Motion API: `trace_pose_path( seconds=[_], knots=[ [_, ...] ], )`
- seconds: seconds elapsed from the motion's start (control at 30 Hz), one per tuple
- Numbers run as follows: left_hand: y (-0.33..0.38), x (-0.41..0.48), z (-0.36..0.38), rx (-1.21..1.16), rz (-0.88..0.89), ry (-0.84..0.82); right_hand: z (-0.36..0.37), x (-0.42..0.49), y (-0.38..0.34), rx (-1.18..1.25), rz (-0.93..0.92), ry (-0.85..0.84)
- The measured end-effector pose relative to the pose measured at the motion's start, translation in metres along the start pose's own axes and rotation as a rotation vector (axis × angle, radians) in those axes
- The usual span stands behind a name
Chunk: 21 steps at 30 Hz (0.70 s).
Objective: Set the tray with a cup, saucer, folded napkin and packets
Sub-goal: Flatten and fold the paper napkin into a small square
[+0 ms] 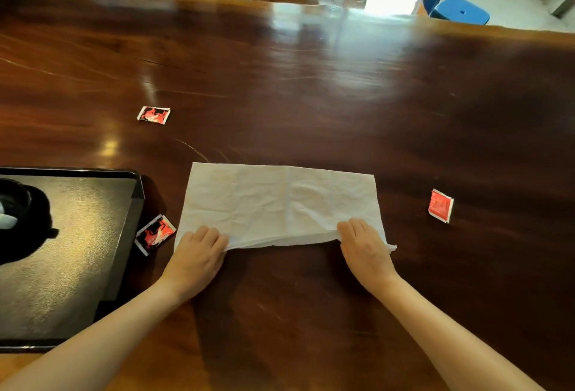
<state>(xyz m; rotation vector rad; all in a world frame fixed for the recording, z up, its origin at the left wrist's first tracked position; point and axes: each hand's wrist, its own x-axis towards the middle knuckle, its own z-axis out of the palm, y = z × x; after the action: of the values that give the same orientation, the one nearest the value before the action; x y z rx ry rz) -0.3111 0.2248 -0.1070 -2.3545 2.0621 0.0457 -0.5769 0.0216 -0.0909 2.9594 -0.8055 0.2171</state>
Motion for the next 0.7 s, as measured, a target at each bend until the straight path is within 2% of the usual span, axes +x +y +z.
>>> trace_pose_path(
  seconds=[0.07, 0.13, 0.27, 0.37, 0.47, 0.57, 0.7],
  knots=[
    [-0.008, -0.001, -0.003, -0.003, 0.017, -0.003, -0.001, 0.003, 0.01, 0.068, -0.035, 0.052],
    [-0.014, -0.001, -0.016, -0.048, 0.011, 0.001, -0.009, 0.007, 0.022, 0.028, -0.126, 0.024],
    [-0.03, 0.009, -0.05, -0.193, -0.066, 0.123, -0.025, 0.015, 0.05, -0.046, -0.246, -0.136],
    [-0.041, 0.032, -0.084, -0.258, -0.118, 0.241, -0.048, 0.034, 0.063, 0.102, -0.147, -0.052],
    [-0.052, 0.057, -0.115, -0.286, -0.142, 0.322, -0.074, 0.058, 0.072, 0.292, 0.057, 0.062],
    [-0.06, 0.074, -0.144, -0.338, -0.162, 0.356, -0.105, 0.085, 0.083, 0.39, 0.23, 0.048],
    [-0.065, 0.082, -0.187, -0.324, -0.159, 0.436, -0.151, 0.106, 0.091, 0.455, 0.242, -0.007]
  ],
)
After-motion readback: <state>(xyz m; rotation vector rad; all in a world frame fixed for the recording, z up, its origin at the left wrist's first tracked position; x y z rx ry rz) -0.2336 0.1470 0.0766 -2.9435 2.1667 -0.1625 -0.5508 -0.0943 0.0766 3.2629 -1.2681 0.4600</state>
